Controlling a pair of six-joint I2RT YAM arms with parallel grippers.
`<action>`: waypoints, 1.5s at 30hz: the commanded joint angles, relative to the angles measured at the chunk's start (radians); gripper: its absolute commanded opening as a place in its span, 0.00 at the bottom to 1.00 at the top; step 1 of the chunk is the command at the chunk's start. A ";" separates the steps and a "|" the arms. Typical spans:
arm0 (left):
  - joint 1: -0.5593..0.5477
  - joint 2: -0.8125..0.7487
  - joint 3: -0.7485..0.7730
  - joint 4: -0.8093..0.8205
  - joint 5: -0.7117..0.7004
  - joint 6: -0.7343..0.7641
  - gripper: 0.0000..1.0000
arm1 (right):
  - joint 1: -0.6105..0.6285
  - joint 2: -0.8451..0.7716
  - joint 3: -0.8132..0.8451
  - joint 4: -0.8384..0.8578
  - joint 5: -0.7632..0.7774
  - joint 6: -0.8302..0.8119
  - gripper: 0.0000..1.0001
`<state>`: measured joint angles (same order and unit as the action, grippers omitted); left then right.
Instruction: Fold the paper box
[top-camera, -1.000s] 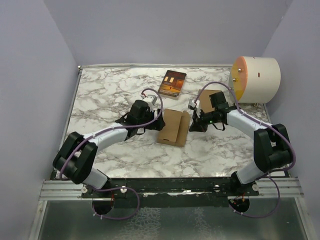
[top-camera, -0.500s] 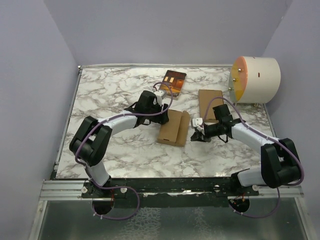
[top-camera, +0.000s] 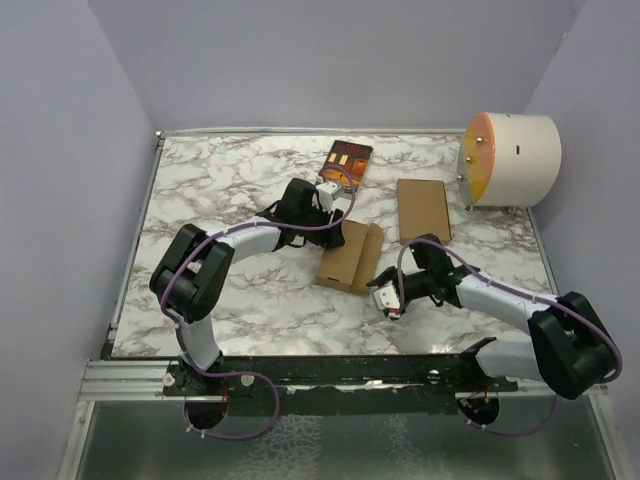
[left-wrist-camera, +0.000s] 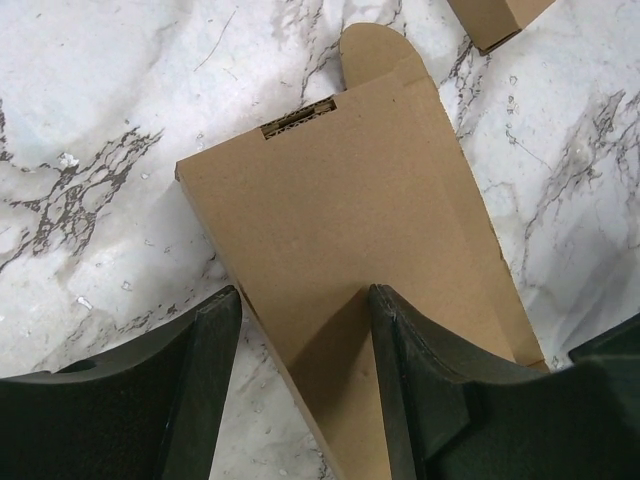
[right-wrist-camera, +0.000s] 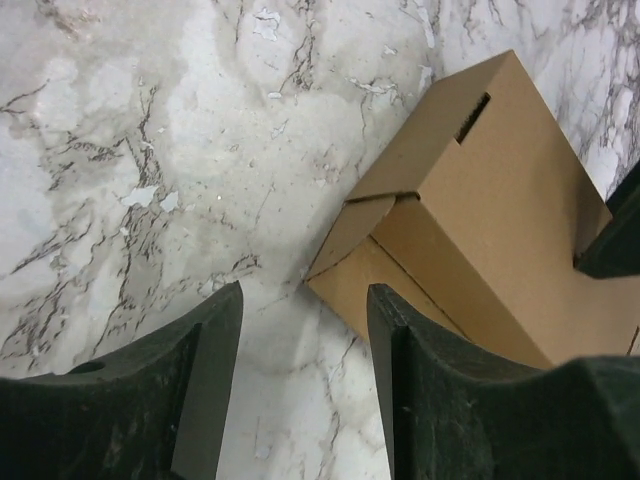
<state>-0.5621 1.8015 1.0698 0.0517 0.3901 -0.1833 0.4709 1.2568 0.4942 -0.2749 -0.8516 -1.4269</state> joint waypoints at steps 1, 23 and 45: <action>-0.002 0.021 0.011 0.011 0.053 0.021 0.56 | 0.075 0.038 -0.031 0.211 0.178 0.025 0.54; -0.008 0.030 -0.011 0.033 0.100 0.010 0.55 | 0.172 0.107 -0.036 0.358 0.323 0.094 0.31; -0.053 -0.011 -0.080 0.062 0.070 -0.020 0.57 | 0.203 0.100 0.036 0.224 0.094 0.218 0.15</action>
<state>-0.6060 1.8145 0.9981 0.2008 0.4641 -0.2337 0.6525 1.3605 0.5030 -0.0082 -0.6708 -1.1942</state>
